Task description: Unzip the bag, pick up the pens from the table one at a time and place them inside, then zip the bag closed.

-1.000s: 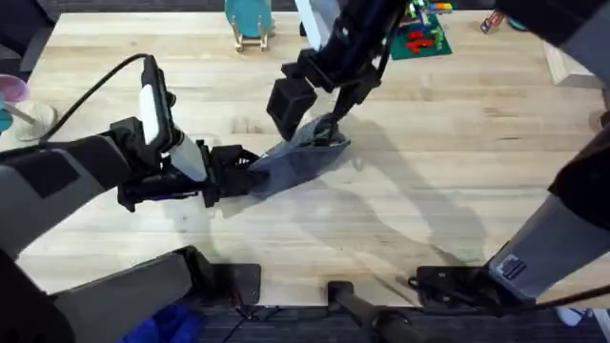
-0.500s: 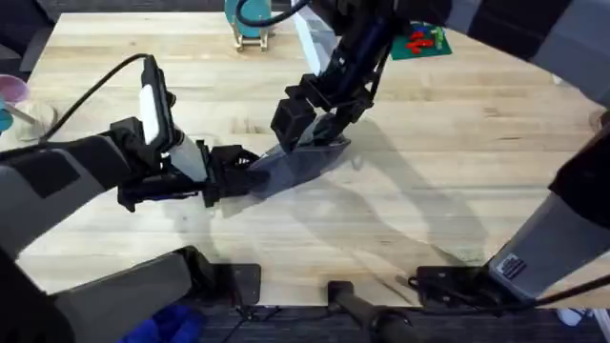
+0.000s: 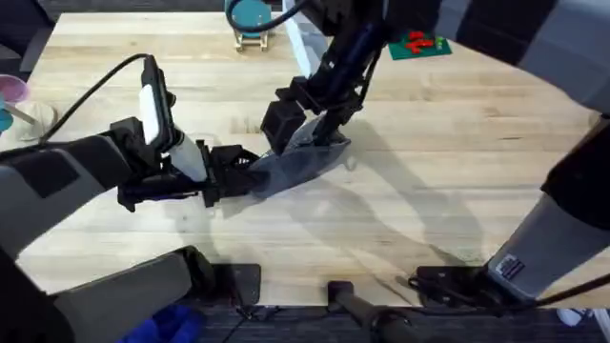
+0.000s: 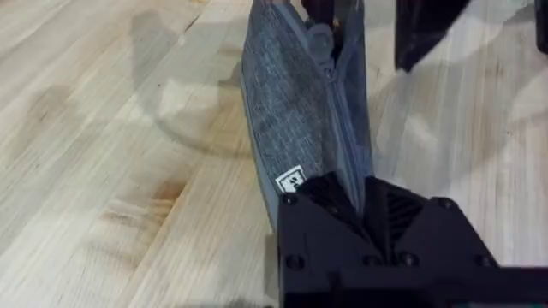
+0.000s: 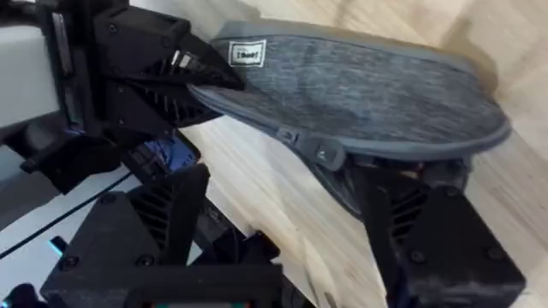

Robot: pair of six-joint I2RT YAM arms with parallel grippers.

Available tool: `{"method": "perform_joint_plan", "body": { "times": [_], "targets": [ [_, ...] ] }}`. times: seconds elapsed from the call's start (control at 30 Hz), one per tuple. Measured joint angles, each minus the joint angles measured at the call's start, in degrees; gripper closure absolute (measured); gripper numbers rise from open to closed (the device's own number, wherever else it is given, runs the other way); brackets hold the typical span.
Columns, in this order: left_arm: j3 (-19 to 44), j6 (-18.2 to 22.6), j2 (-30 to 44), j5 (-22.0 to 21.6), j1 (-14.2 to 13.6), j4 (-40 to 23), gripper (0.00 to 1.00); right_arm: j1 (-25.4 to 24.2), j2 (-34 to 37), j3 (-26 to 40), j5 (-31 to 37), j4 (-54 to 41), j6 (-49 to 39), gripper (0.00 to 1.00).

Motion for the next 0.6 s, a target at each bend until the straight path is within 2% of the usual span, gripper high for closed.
{"method": "perform_joint_plan", "body": {
  "times": [0.6],
  "targets": [
    [0.0,0.0,0.0,0.0,0.0,0.02,0.961,0.48,0.23,-0.07,-6.59,0.03,-0.28,0.006]
  ]
}}
